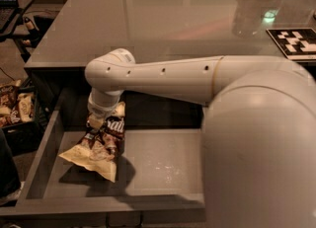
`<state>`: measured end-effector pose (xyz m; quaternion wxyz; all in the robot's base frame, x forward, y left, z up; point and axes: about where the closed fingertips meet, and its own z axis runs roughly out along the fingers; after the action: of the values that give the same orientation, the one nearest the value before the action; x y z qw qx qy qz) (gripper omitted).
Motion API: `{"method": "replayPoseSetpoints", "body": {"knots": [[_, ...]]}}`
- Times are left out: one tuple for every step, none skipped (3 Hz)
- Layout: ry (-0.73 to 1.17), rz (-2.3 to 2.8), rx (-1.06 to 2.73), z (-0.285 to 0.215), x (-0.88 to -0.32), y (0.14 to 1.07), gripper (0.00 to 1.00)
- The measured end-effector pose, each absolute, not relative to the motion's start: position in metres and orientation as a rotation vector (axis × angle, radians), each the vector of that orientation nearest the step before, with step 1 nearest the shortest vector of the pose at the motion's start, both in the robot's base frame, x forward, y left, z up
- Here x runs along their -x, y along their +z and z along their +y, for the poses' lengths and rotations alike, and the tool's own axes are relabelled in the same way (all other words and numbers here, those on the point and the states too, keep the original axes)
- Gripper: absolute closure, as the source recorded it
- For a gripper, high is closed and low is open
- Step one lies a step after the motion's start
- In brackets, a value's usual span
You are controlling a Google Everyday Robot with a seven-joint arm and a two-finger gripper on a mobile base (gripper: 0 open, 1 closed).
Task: Pick brown chip bag from top drawer and place on counter
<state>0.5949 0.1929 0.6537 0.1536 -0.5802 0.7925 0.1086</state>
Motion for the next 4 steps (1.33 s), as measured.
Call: {"method": "replayPoseSetpoints", "body": {"knots": [[0.321,2.261,1.601,0.172,-0.581,0.673,1.0],[0.241,2.253,1.55,0.151,-0.569,0.699,1.0],[0.23,2.247,1.545,0.149,-0.568,0.705,1.0],[0.226,2.238,1.543,0.147,-0.568,0.713,1.0]]}}
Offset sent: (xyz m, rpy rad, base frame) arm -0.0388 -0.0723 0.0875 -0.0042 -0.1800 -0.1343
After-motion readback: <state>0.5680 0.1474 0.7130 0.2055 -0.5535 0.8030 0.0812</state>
